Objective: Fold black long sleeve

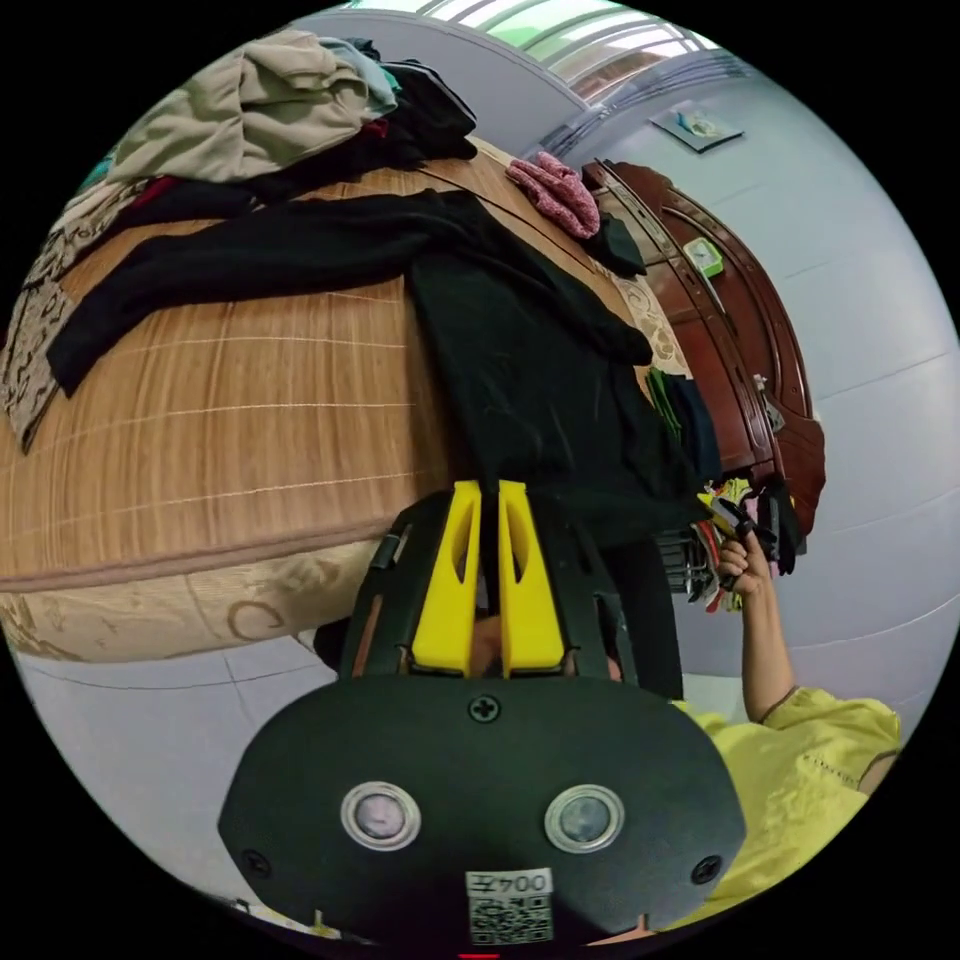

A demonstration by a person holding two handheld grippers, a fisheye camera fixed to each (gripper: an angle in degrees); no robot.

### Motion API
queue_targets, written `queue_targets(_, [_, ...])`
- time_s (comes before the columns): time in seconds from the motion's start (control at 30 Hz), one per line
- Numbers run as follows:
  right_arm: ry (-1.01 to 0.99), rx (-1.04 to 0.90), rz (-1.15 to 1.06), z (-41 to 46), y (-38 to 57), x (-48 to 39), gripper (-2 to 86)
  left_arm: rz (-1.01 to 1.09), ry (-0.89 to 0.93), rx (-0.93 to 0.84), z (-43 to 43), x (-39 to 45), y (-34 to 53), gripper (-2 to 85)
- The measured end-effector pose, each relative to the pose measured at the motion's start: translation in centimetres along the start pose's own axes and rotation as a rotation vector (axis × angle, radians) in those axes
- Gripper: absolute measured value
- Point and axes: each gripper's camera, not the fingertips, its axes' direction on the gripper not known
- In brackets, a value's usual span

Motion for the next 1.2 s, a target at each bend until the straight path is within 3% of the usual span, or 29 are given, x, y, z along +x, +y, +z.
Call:
queue_targets(0.17, [0.11, -0.105, 0.071, 3.0, -0.6, 1.1, 3.3, 0.025, -0.012, -0.111, 2.6, -0.9, 0.3, 3.6])
queue_targets(0.3, [0.256, -0.031, 0.031, 3.5, -1.7, -0.9, 8.0, 0.0, -0.066, -0.095, 2.5, -0.9, 0.8, 5.9])
queue_targets(0.4, [0.422, 0.074, -0.121, 4.1, -3.7, -4.9, 9.4, 0.015, -0.131, 0.029, 0.2, 0.9, -0.1, 6.5])
queue_targets(0.53, [0.561, 0.138, -0.395, 7.7, -8.8, -11.8, 10.1, 0.185, -0.141, 0.17, 0.6, 6.6, -4.1, 6.2])
queue_targets(0.73, [0.814, 0.105, -0.693, 16.9, -17.7, -19.6, 11.2, 0.433, -0.322, 0.149, 9.1, 14.3, -11.2, 3.0])
queue_targets(0.97, [0.992, -0.03, -0.796, 26.4, -27.8, -23.1, 12.9, 0.472, -0.488, 0.054, 16.2, 16.0, -15.0, 0.5])
queue_targets(1.07, [0.983, -0.129, -0.807, 28.4, -31.0, -23.4, 5.2, 0.491, -0.531, 0.058, 16.9, 17.4, -15.7, 0.3])
queue_targets(1.2, [0.85, -0.148, -0.803, 27.0, -35.0, -24.8, 2.2, 0.51, -0.576, 0.061, 17.9, 19.1, -16.9, 0.2])
